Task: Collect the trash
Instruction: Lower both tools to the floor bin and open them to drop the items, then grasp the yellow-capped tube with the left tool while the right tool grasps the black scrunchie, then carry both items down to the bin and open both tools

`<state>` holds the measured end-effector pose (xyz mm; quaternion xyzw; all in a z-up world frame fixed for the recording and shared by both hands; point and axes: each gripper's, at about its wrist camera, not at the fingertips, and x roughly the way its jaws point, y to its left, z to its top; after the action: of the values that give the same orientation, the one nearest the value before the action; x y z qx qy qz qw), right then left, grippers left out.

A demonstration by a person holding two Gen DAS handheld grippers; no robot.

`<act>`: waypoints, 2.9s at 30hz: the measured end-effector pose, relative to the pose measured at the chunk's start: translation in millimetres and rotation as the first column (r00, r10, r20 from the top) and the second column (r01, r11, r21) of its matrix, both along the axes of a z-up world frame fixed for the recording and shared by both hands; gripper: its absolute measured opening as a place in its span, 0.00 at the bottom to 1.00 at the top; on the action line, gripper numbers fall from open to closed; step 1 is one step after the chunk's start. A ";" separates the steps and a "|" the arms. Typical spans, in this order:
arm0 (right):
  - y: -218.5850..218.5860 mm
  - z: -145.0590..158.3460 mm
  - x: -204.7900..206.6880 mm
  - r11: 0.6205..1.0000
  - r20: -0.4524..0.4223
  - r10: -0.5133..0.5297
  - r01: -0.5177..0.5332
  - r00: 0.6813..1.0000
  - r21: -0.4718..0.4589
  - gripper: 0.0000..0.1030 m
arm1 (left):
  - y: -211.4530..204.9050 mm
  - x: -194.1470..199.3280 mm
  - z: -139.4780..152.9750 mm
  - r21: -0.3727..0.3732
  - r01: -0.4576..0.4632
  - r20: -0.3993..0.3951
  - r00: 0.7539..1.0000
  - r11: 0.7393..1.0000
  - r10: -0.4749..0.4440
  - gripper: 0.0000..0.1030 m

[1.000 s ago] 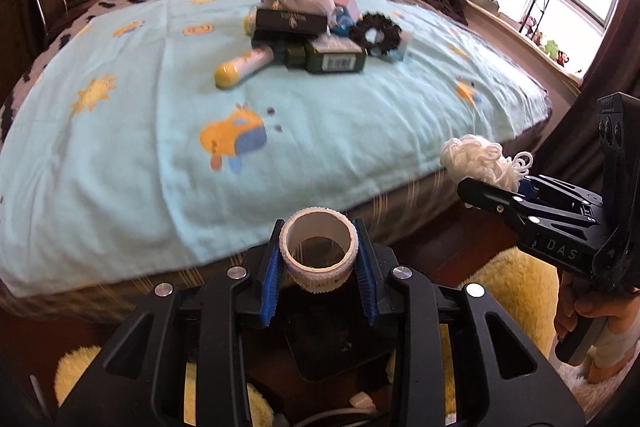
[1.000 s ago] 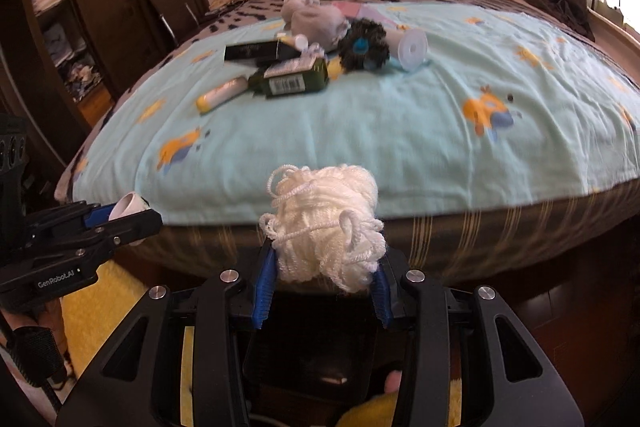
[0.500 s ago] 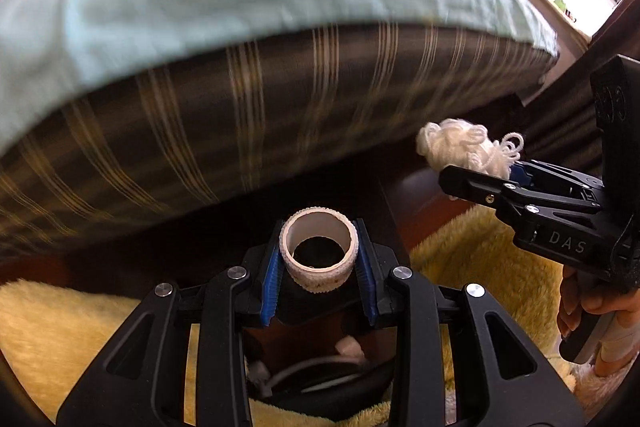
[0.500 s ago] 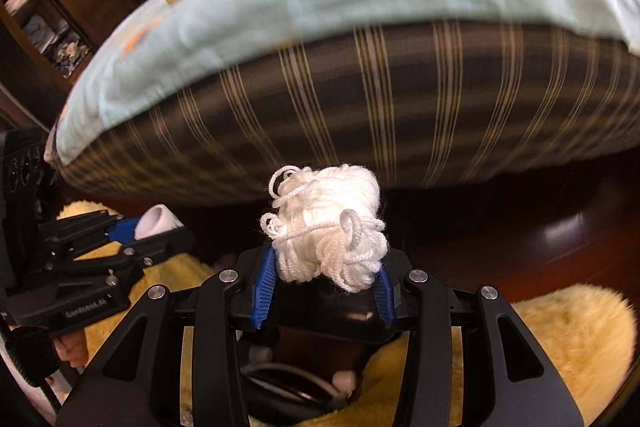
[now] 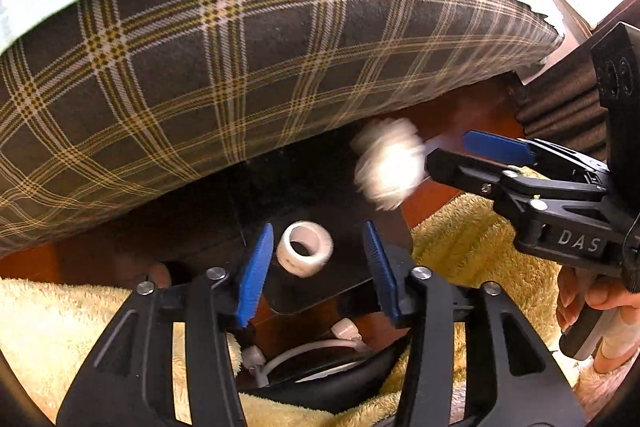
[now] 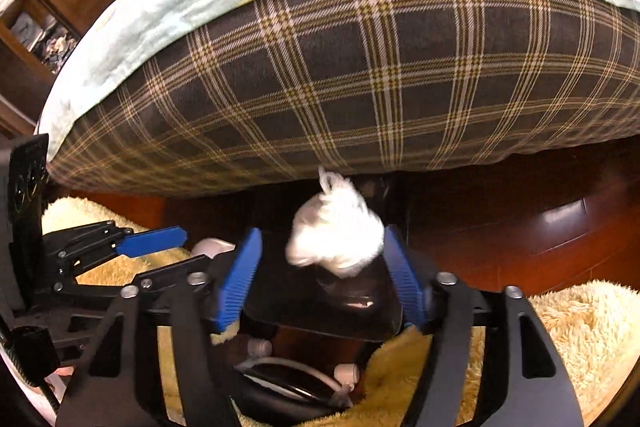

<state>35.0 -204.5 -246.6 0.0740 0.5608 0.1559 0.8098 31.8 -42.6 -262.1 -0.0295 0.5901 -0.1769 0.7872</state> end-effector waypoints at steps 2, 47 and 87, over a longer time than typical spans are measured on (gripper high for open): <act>-5.2 9.7 7.2 1.000 0.006 -0.008 0.008 1.000 -0.007 0.67 | 3.1 1.1 2.8 0.005 -0.008 0.004 1.000 1.000 0.008 0.54; -54.5 131.8 179.6 0.985 0.461 -0.141 0.171 0.876 -0.023 0.68 | 55.8 146.8 132.2 0.043 -0.156 0.377 0.917 0.987 0.128 0.63; -3.6 165.7 132.7 1.000 0.497 0.021 -0.020 0.867 -0.008 0.18 | 47.0 110.4 165.2 0.032 -0.065 0.456 0.889 0.997 0.044 0.18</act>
<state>167.7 -208.2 -80.9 0.0243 0.3346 0.1774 0.9252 142.2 4.4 -97.0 0.0146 0.3924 -0.1428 0.9085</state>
